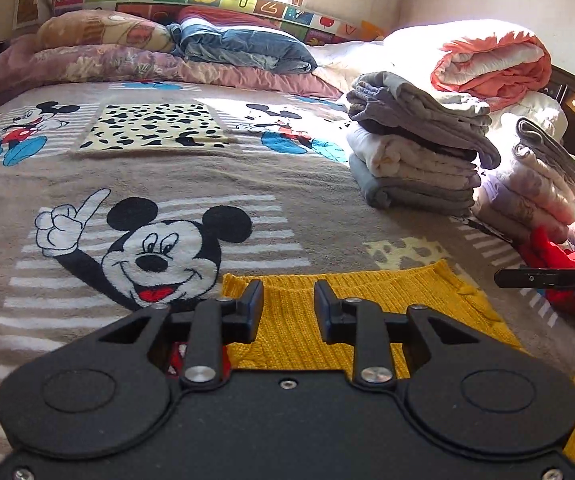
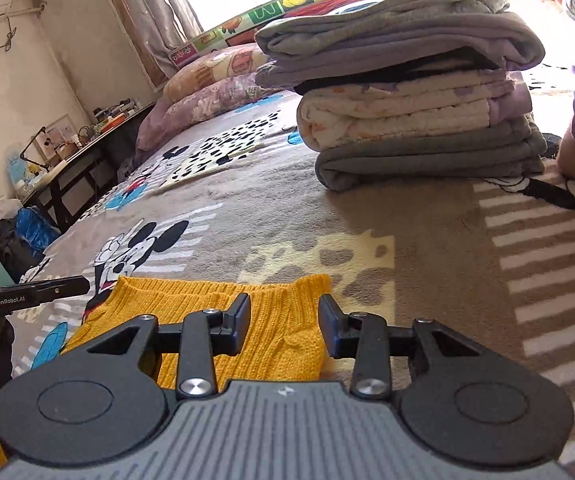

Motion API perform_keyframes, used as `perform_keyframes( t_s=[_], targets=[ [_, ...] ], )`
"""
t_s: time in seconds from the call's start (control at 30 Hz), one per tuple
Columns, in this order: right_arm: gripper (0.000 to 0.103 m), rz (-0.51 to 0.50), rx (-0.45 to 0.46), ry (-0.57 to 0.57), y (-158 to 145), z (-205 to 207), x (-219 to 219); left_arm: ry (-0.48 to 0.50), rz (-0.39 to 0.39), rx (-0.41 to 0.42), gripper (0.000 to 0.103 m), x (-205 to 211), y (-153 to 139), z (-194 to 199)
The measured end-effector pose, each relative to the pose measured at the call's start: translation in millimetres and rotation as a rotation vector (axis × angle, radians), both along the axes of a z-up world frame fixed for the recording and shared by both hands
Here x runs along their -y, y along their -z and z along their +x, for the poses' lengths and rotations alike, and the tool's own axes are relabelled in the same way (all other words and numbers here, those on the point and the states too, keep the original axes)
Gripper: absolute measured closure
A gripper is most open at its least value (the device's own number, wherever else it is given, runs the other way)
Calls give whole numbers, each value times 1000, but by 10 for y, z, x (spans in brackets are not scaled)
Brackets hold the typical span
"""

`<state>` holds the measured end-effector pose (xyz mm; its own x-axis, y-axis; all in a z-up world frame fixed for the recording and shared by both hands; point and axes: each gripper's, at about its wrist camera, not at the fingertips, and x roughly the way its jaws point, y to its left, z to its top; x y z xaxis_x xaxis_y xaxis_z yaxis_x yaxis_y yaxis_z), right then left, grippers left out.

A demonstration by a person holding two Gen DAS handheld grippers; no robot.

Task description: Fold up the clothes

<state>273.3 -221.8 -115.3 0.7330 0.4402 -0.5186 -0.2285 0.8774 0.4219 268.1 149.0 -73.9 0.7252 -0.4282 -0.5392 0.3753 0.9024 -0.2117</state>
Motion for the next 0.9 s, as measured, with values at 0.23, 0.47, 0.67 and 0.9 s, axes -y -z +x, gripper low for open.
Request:
perform_keyframes(
  t_s=[0.23, 0.47, 0.67, 0.9],
  targets=[
    [64, 29, 29, -88, -112, -765, -235, -94, 90, -188, 76, 78, 583, -247],
    [64, -70, 14, -211, 105, -1504, -617, -103, 4, -52, 77, 175, 180, -1017],
    [66, -199, 112, -362, 60, -2054, -985, -30, 154, -78, 77, 591, 282, -1786],
    [67, -325, 160, -445, 145, -2577, -1077, -29, 381, -41, 77, 880, 502, -2561]
  ],
)
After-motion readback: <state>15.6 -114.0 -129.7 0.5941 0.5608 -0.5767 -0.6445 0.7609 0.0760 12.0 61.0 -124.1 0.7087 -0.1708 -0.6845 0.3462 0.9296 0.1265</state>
